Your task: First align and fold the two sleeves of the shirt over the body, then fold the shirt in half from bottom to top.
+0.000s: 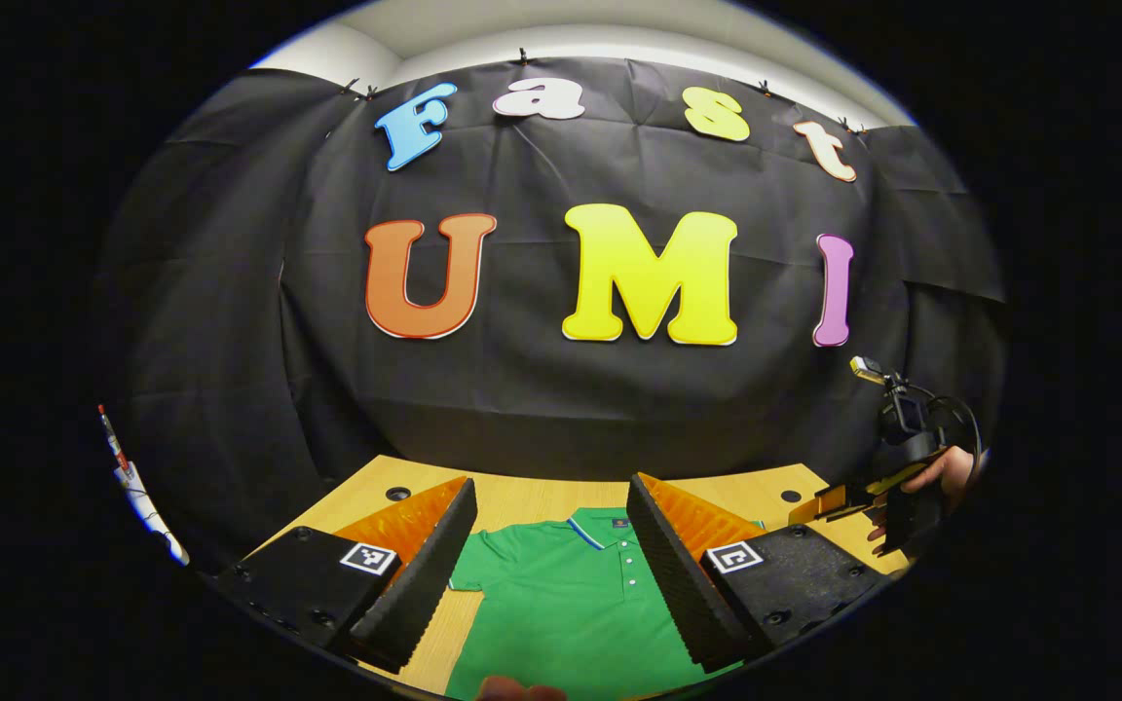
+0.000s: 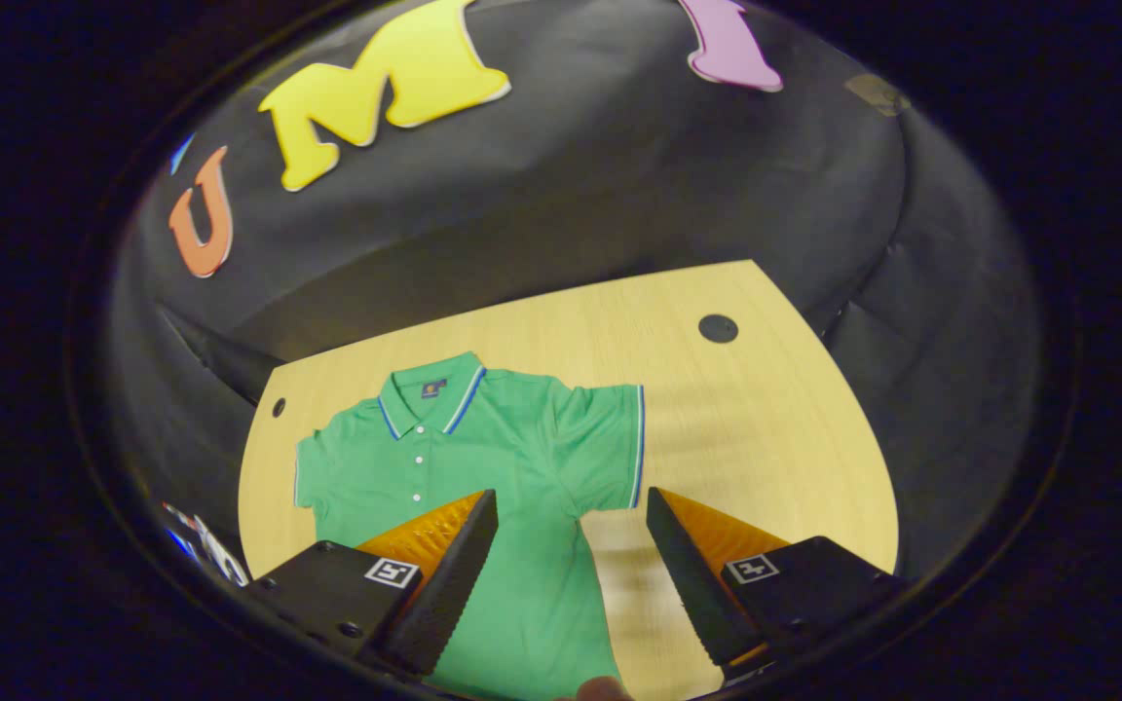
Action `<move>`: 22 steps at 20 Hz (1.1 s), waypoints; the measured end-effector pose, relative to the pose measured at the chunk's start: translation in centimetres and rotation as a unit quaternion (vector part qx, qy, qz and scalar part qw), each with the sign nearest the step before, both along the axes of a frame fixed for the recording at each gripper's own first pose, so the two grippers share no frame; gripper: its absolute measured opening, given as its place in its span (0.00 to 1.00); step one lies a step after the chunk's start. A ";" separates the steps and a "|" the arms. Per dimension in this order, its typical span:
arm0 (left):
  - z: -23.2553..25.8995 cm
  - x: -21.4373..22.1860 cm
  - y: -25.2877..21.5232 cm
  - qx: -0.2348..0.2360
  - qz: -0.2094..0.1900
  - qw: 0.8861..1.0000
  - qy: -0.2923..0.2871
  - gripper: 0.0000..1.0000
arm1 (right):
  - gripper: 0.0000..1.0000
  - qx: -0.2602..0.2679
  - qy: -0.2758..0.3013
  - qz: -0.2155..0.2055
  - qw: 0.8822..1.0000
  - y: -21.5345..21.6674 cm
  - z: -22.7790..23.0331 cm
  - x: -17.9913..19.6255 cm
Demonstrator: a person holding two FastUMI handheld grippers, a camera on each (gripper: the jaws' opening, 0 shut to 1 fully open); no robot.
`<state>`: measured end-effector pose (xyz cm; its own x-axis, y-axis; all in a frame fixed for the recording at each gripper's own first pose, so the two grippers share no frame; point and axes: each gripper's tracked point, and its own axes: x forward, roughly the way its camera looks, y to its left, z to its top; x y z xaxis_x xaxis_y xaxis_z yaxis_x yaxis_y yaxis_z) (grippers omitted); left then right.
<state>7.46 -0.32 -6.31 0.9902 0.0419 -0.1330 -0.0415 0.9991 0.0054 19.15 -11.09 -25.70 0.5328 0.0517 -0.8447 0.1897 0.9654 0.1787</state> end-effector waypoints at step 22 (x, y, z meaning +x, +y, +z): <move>-4.4 -1.7 4.8 -0.023 0.091 0.994 0.064 1.00 | 0.32 -0.088 0.169 -0.027 0.981 -2.5 -13.1 2.8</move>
<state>5.78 4.48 -10.66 0.9416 0.2100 -0.2633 -0.2237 0.9744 -0.0228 21.95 -13.60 -38.83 0.2186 -0.1304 -0.9671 0.2609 0.9628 -0.0708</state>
